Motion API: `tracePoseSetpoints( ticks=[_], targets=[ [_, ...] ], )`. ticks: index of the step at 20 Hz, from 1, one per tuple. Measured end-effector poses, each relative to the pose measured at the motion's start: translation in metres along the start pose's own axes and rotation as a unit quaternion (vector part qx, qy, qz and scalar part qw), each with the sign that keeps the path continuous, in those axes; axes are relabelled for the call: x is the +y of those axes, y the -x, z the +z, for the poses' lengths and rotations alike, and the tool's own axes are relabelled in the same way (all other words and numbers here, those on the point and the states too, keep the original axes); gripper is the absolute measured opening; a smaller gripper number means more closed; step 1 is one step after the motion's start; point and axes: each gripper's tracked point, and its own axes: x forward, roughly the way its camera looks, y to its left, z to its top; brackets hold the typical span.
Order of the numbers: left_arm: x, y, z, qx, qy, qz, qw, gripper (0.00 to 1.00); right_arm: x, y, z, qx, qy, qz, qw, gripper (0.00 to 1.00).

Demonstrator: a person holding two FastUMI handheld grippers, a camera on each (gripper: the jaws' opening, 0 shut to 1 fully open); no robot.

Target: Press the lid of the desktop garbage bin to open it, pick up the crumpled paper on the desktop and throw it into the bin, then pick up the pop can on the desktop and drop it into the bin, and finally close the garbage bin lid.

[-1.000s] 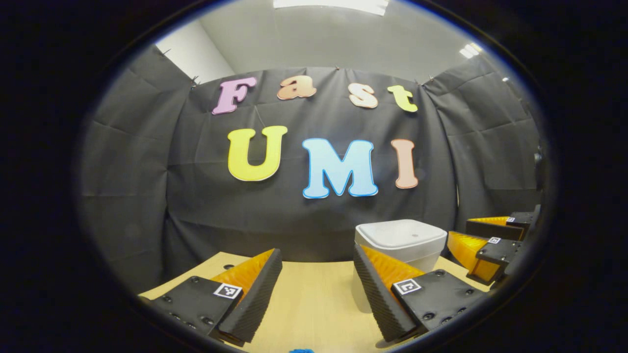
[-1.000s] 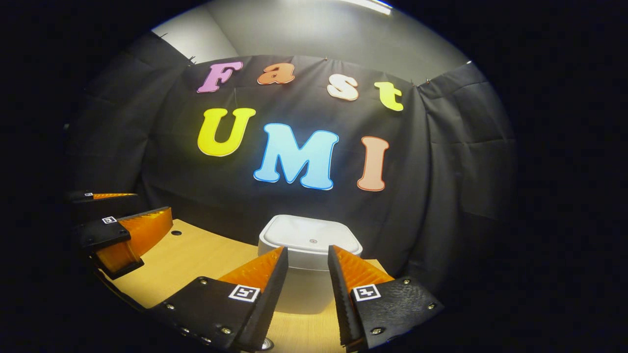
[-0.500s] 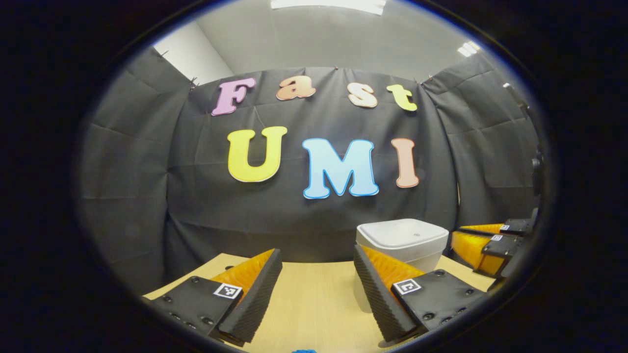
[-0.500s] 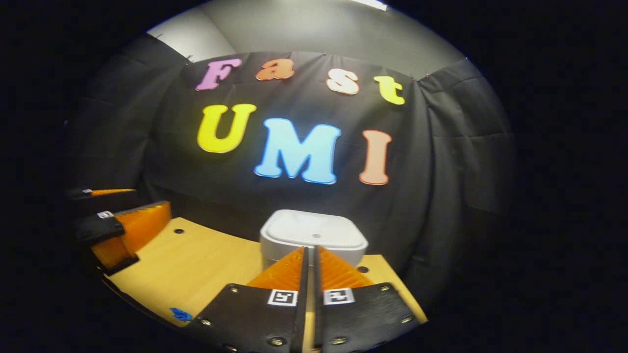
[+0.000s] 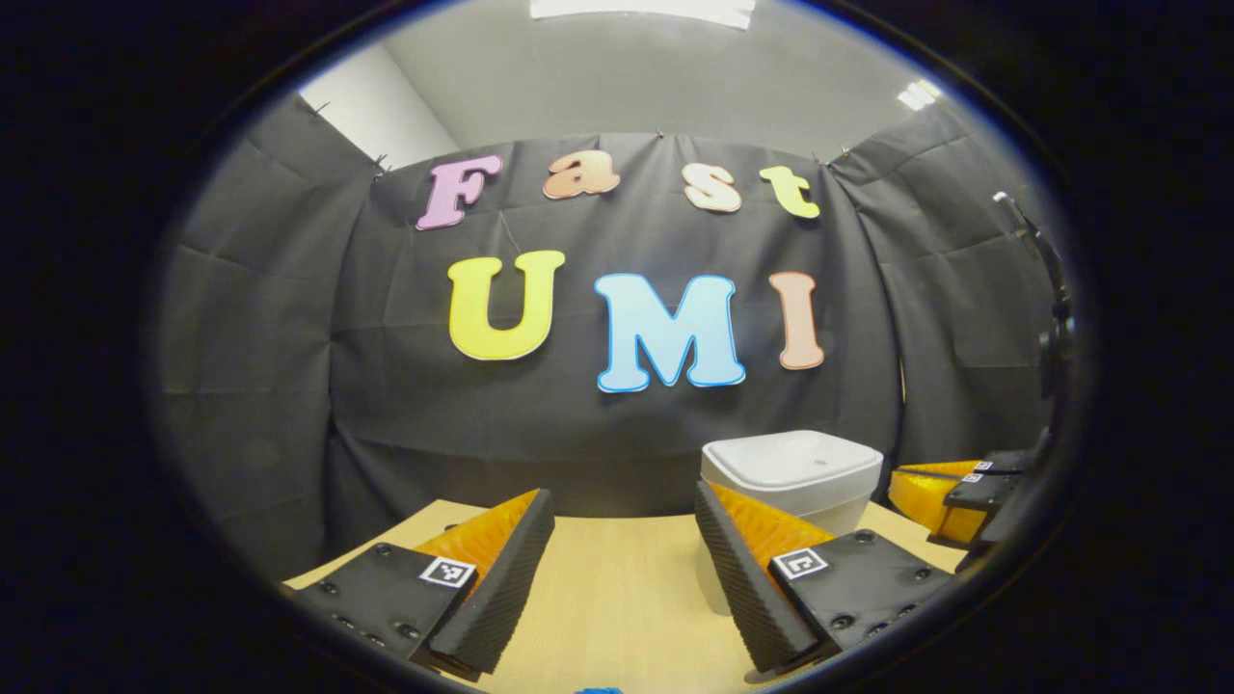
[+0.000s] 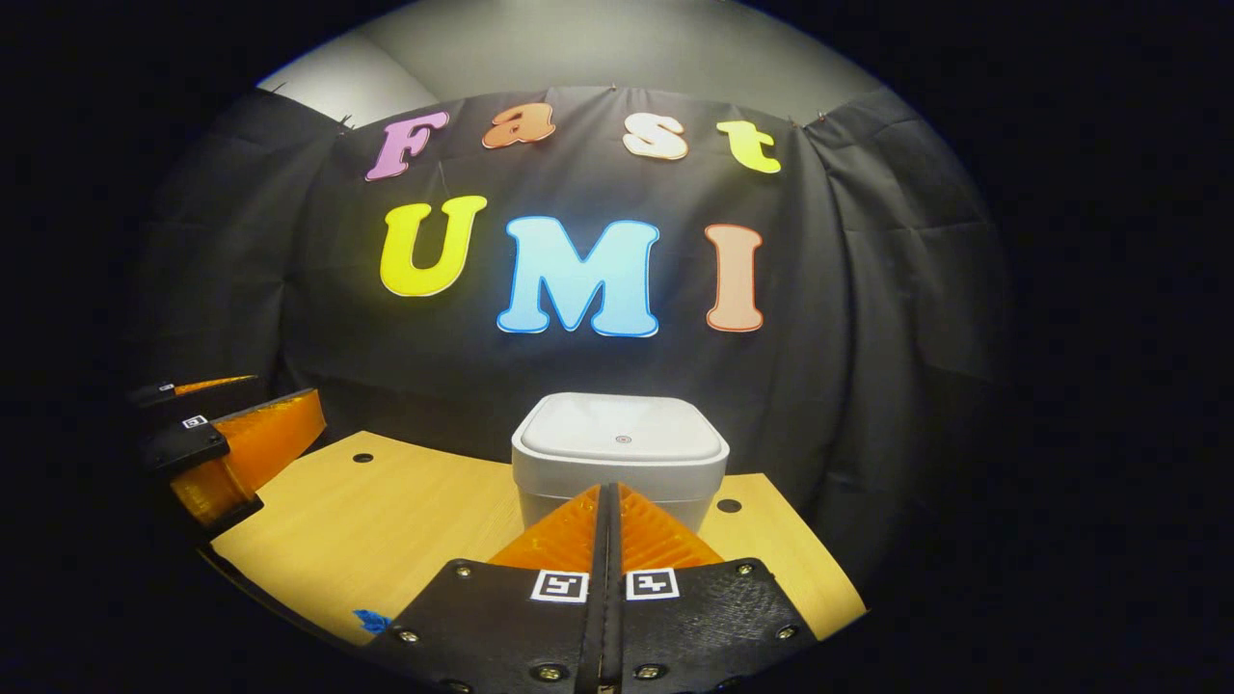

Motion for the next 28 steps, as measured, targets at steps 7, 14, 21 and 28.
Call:
tracePoseSetpoints(
  ticks=[7, 14, 21, 28],
  targets=[
    [-0.001, 0.001, -0.001, 0.002, -0.002, 0.003, 1.000, 0.96, -0.011, -0.029, 0.020, -0.027, 0.025, -0.001, 0.999, 0.00],
    [0.002, 0.003, -0.006, 0.011, -0.008, 0.015, 1.000, 1.00, -0.018, -0.081, 0.025, -0.035, 0.042, 0.019, 0.998, 0.00],
    [0.014, 0.012, -0.012, 0.020, -0.014, 0.042, 0.999, 1.00, -0.020, -0.117, 0.010, 0.003, 0.005, 0.038, 0.999, 0.00],
    [0.012, 0.009, -0.014, 0.025, -0.017, 0.052, 0.998, 1.00, -0.020, -0.120, 0.007, 0.028, -0.018, 0.052, 0.998, 0.00]
  ],
)
